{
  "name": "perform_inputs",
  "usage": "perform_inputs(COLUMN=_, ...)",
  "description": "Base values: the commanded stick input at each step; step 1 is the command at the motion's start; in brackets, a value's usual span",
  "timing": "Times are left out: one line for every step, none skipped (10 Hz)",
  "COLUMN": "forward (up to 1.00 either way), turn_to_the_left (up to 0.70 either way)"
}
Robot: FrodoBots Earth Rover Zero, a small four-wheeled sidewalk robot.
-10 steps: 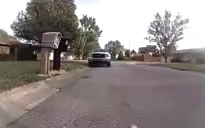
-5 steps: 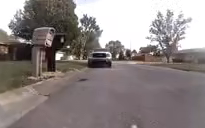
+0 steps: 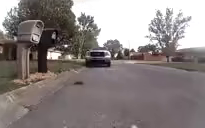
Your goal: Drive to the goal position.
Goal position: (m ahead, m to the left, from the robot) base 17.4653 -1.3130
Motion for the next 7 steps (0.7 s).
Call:
perform_inputs(forward=0.98, turn_to_the_left=0.0)
perform_inputs(forward=0.98, turn_to_the_left=0.0)
perform_inputs(forward=0.98, turn_to_the_left=0.0)
perform_inputs(forward=0.98, turn_to_the_left=0.0)
perform_inputs(forward=0.98, turn_to_the_left=0.0)
perform_inputs(forward=0.98, turn_to_the_left=-0.01)
perform_inputs(forward=0.98, turn_to_the_left=-0.02)
